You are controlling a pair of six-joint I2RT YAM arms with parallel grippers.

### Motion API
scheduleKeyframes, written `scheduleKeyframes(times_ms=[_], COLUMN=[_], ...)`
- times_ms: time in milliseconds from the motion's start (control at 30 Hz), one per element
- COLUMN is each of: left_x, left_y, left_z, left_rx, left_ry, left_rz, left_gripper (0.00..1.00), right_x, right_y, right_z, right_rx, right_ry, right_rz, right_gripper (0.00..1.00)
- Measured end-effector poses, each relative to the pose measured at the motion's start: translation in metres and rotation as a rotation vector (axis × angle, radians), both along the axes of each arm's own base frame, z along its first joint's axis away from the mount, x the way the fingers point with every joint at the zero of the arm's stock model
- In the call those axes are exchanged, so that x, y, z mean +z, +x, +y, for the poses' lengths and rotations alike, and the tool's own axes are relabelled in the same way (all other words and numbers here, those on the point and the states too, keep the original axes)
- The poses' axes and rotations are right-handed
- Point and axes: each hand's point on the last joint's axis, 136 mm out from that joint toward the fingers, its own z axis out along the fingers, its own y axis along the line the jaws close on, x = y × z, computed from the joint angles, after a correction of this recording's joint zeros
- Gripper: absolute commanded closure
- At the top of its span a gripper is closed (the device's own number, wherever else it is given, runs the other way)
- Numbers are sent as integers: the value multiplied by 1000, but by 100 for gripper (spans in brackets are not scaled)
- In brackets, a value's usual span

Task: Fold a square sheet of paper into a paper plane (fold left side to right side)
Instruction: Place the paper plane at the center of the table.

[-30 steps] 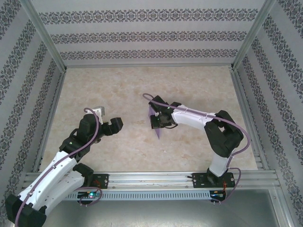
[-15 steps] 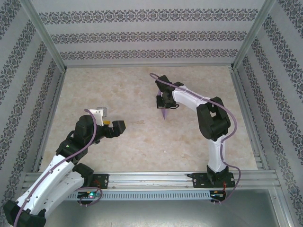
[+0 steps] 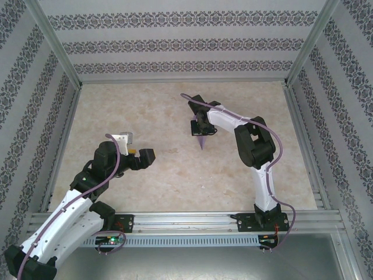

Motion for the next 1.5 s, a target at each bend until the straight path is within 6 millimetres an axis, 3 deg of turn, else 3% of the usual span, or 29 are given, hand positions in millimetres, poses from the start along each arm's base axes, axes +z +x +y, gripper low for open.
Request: scheduleKeyframes(times_ms=[633, 833, 1067, 1500], left_x=[-1, 11, 10, 2], left_y=[2, 7, 10, 12], left_z=[2, 8, 19, 18], left_rx=[3, 38, 96, 107], left_ry=[22, 33, 52, 50], left_rz=[-6, -34, -17, 21], left_gripper=[0, 0, 0, 0], right_x=[-3, -4, -5, -3], right_y=[1, 1, 2, -2], right_z=[0, 0, -2, -11], right_rx=[2, 2, -17, -43], right_ry=[1, 3, -1, -28], right_rz=[9, 7, -9, -24], right_gripper=[75, 61, 60, 60])
